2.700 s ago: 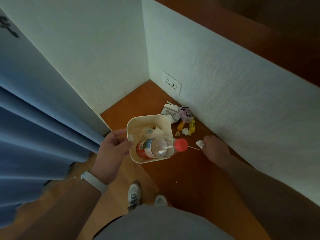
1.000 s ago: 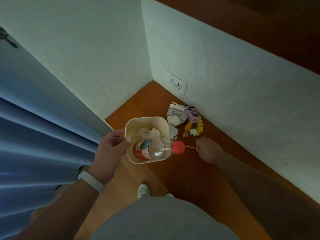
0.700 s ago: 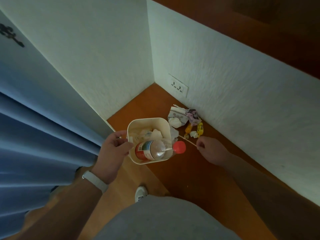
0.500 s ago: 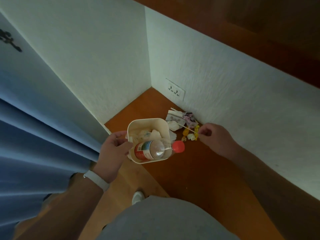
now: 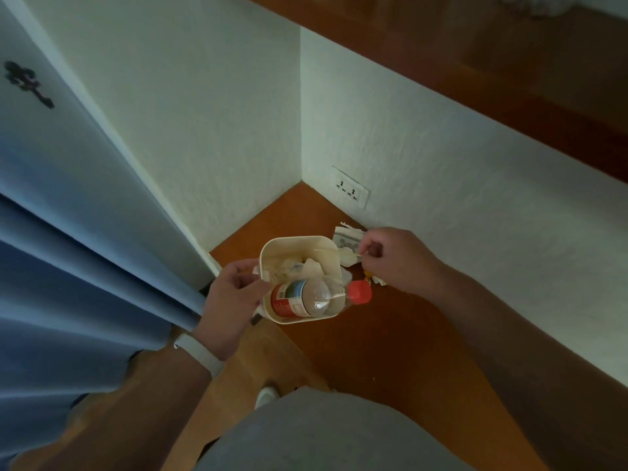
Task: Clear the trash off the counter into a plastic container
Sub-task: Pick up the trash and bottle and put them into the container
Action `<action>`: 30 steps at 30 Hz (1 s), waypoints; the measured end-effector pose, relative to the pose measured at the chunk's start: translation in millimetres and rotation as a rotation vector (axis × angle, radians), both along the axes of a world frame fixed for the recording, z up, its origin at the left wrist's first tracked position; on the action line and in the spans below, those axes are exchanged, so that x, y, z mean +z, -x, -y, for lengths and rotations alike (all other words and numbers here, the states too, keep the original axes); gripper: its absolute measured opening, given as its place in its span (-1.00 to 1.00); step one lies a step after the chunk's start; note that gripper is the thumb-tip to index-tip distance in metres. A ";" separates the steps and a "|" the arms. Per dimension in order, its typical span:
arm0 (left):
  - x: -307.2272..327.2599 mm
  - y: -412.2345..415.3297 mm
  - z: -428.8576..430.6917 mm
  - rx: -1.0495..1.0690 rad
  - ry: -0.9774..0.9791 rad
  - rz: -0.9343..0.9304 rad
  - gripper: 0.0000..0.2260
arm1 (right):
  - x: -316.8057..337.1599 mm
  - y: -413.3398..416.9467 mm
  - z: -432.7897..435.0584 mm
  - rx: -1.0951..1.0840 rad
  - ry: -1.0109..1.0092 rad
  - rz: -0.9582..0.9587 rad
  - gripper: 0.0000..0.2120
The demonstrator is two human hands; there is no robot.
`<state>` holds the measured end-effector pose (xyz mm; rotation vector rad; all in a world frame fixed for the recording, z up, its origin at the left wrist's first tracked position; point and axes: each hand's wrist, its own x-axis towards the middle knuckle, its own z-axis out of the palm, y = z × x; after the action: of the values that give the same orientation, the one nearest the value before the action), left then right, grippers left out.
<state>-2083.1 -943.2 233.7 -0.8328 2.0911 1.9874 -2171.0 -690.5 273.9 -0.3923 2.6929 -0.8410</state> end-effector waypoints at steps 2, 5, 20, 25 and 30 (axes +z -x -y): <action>-1.0 0.2 -0.4 -0.001 -0.013 -0.001 -0.74 | -4.4 10.8 13.9 0.041 -0.027 -0.019 -0.94; -2.7 0.5 -0.1 0.008 -0.031 0.008 -0.73 | -12.5 23.1 32.4 0.136 -0.111 -0.073 -0.91; -7.3 -0.4 19.4 0.164 -0.006 0.032 -0.74 | -97.0 45.3 -4.7 0.034 -0.090 0.068 -0.90; -6.6 -8.4 24.0 0.194 0.002 0.026 -0.74 | -149.1 38.9 -4.8 0.162 -0.233 0.079 -0.62; -9.3 -16.1 24.6 0.227 0.011 0.039 -0.75 | -176.6 38.8 10.3 0.224 -0.334 0.023 -0.47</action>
<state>-2067.0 -967.9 224.4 -1.1476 2.0685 2.0491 -2209.8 -700.8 97.3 -0.5843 2.6371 -0.3232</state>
